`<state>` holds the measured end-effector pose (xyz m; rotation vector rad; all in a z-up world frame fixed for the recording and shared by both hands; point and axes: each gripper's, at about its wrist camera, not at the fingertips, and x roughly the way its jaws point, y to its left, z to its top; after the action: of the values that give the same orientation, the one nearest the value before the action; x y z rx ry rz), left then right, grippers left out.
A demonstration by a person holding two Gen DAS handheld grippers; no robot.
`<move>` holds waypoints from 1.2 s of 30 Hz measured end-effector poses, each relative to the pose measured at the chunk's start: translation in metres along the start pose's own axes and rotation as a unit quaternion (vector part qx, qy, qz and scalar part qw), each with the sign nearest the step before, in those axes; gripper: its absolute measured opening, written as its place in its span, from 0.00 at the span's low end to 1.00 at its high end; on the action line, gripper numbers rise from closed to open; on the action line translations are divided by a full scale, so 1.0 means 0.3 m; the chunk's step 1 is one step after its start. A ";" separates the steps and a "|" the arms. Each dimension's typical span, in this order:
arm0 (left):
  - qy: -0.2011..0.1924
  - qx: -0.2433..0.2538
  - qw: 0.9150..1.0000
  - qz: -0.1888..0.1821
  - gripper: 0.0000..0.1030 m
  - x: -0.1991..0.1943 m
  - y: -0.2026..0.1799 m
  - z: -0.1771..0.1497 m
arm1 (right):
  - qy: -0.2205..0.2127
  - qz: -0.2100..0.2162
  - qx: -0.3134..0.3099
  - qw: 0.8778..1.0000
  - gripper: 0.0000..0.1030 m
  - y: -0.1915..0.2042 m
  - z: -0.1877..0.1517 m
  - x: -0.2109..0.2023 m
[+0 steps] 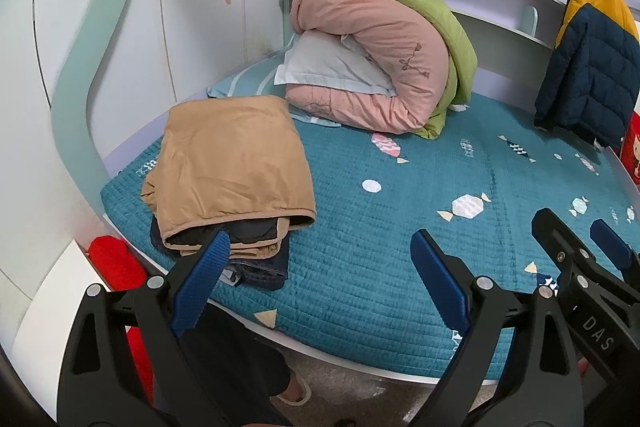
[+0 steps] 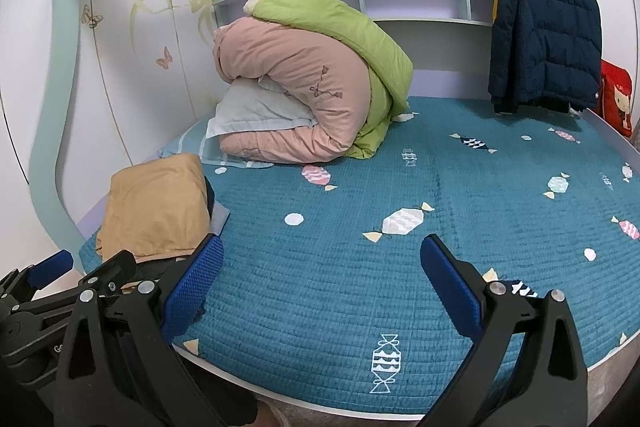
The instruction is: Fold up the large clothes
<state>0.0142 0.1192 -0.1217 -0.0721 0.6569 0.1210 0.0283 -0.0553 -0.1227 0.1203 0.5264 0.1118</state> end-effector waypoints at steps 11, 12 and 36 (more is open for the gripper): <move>0.009 0.000 1.000 0.007 0.89 0.010 -0.008 -0.003 | 0.005 0.002 0.005 1.000 0.93 -0.006 -0.015 0.009; 0.010 0.000 1.000 0.008 0.89 0.011 -0.010 -0.004 | 0.006 0.003 0.006 1.000 0.93 -0.007 -0.016 0.009; 0.015 0.000 1.000 0.007 0.89 0.021 -0.017 -0.008 | 0.009 0.004 0.010 1.000 0.93 -0.024 -0.020 0.022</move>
<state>0.0183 0.1145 -0.1274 -0.0696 0.6868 0.1340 0.0315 -0.0609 -0.1321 0.1414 0.5451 0.1146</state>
